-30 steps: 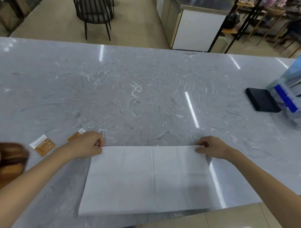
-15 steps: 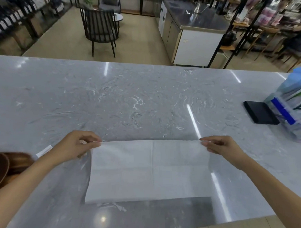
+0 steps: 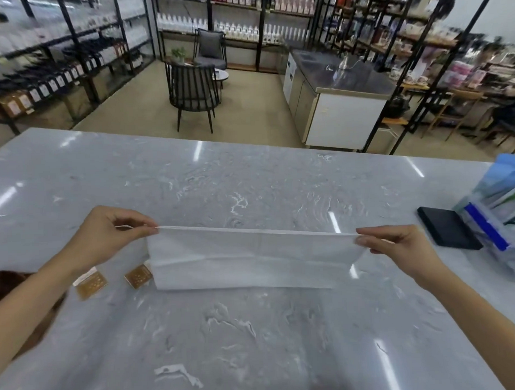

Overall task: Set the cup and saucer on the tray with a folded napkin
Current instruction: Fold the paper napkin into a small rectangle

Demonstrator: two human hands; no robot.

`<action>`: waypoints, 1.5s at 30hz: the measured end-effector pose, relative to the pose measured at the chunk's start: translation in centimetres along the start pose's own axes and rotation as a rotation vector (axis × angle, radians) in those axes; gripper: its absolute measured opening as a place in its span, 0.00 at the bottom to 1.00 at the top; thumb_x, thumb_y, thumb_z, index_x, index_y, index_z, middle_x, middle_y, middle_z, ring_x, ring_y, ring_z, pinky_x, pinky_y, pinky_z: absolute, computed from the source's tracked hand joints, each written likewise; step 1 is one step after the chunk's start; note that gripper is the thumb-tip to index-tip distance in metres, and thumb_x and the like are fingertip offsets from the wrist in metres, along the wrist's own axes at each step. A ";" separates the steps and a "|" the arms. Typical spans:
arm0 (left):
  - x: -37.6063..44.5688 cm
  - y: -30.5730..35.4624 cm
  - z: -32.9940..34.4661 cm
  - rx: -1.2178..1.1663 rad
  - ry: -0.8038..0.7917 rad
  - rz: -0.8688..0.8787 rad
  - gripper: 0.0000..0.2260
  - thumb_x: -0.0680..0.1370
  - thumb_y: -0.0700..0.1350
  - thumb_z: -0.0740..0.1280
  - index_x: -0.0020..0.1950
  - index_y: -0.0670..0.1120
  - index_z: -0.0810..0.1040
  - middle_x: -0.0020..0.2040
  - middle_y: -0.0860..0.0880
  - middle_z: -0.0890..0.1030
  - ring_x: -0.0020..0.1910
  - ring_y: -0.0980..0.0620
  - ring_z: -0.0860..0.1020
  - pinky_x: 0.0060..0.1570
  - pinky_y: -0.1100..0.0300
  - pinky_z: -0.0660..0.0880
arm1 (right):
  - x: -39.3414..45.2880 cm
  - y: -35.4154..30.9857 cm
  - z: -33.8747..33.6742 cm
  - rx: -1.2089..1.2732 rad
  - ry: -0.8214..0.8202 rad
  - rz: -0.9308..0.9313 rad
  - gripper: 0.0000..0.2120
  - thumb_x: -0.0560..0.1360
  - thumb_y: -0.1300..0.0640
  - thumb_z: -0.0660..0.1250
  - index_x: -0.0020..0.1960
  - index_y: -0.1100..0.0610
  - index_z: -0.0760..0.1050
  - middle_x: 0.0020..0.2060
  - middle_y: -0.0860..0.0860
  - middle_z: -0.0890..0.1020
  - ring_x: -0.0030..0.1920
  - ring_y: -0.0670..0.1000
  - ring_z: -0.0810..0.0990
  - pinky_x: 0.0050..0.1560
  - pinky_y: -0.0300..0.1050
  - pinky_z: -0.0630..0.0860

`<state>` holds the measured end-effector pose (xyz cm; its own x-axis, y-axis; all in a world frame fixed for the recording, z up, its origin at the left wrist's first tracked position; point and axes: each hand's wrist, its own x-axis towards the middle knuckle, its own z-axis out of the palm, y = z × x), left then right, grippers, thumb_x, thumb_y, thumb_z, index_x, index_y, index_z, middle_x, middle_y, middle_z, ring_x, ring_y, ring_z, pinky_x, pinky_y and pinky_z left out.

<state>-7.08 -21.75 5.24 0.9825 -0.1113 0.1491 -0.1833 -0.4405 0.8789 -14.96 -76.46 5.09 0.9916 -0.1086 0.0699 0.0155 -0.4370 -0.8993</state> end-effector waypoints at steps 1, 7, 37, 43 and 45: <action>0.0 0.2 -0.1 0.002 0.010 0.012 0.08 0.68 0.36 0.79 0.40 0.48 0.88 0.39 0.54 0.88 0.39 0.60 0.84 0.44 0.74 0.78 | 0.1 -0.2 -0.2 -0.007 0.013 -0.020 0.16 0.65 0.41 0.81 0.51 0.44 0.88 0.48 0.45 0.89 0.47 0.47 0.88 0.46 0.36 0.83; -0.2 1.4 -0.3 -0.004 0.038 0.096 0.07 0.69 0.35 0.78 0.41 0.46 0.88 0.39 0.52 0.88 0.40 0.54 0.85 0.45 0.70 0.80 | 0.3 -1.3 -0.7 -0.039 0.098 -0.121 0.14 0.63 0.40 0.80 0.46 0.46 0.89 0.45 0.46 0.89 0.44 0.49 0.87 0.43 0.42 0.84; 5.3 0.9 -1.5 -0.062 -0.116 0.068 0.09 0.70 0.39 0.79 0.48 0.49 0.88 0.45 0.50 0.89 0.45 0.55 0.86 0.42 0.71 0.79 | 5.1 -1.3 -0.9 0.080 -0.034 0.120 0.20 0.58 0.48 0.84 0.48 0.52 0.89 0.46 0.53 0.90 0.49 0.49 0.88 0.47 0.34 0.82; 7.7 0.7 -0.1 0.050 -0.144 0.041 0.09 0.71 0.39 0.79 0.48 0.51 0.88 0.44 0.56 0.88 0.45 0.59 0.86 0.41 0.74 0.77 | 6.6 -1.7 -0.9 0.012 -0.043 0.151 0.20 0.57 0.45 0.83 0.47 0.50 0.90 0.48 0.48 0.90 0.50 0.44 0.87 0.46 0.33 0.82; 8.0 0.8 0.1 0.099 -0.139 0.043 0.09 0.71 0.40 0.79 0.46 0.53 0.88 0.43 0.58 0.88 0.45 0.61 0.85 0.40 0.76 0.77 | 6.5 -2.1 -0.9 -0.007 -0.005 0.107 0.19 0.57 0.42 0.81 0.46 0.48 0.89 0.47 0.47 0.90 0.49 0.44 0.87 0.46 0.36 0.83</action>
<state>0.67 -23.12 7.06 0.9611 -0.2508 0.1159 -0.2343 -0.5176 0.8229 -8.70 -77.04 7.86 0.9881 -0.1510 -0.0286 -0.0916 -0.4291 -0.8986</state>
